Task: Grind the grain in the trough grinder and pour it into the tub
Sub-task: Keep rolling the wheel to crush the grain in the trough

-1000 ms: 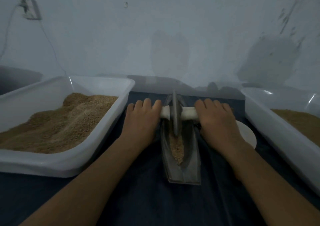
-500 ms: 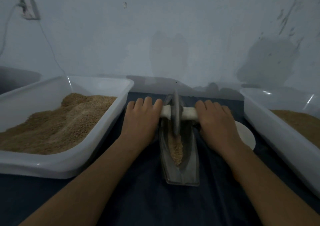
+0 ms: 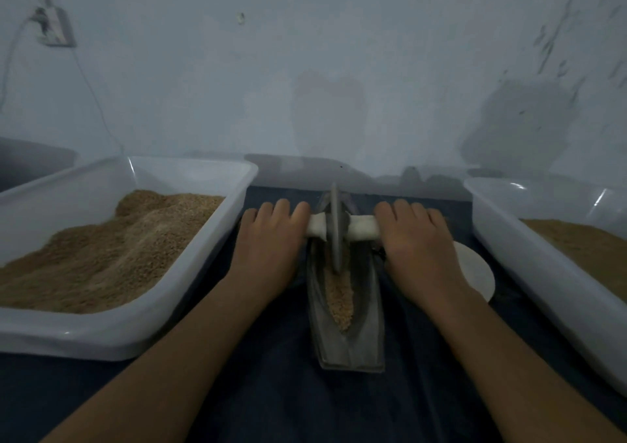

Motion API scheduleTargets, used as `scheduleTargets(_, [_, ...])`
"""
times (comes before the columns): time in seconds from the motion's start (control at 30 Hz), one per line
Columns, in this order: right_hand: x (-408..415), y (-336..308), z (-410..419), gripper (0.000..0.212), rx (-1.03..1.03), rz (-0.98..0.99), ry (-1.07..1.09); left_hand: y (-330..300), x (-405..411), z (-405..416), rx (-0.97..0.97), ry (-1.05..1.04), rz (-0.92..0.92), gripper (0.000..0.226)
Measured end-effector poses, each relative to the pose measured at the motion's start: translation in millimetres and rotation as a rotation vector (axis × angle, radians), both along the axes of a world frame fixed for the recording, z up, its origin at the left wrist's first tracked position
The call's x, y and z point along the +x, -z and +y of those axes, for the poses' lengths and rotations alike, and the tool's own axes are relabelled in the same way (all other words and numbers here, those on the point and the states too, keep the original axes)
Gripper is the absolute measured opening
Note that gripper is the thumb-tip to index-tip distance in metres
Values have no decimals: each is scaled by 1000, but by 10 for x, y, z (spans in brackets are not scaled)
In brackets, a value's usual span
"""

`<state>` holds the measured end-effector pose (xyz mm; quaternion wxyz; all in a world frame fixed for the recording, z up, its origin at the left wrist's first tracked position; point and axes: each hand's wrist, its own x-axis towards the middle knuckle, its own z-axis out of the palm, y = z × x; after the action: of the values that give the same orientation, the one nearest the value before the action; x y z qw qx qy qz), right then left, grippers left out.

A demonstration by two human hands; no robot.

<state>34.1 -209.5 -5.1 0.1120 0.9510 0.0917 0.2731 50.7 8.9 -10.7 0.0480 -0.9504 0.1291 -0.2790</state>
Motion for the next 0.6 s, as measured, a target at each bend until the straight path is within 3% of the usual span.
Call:
scheduleTargets(0.3, [-366, 19, -179, 37, 39, 70, -138, -42, -265, 226, 4, 267, 47, 40])
scheduleTargets(0.5, [-16, 13, 4, 29, 46, -11, -4, -38, -36, 17, 29, 31, -31, 32])
scheduleTargets(0.6, [-17, 19, 23, 29, 32, -12, 8, -21, -5, 14, 21, 26, -9, 34])
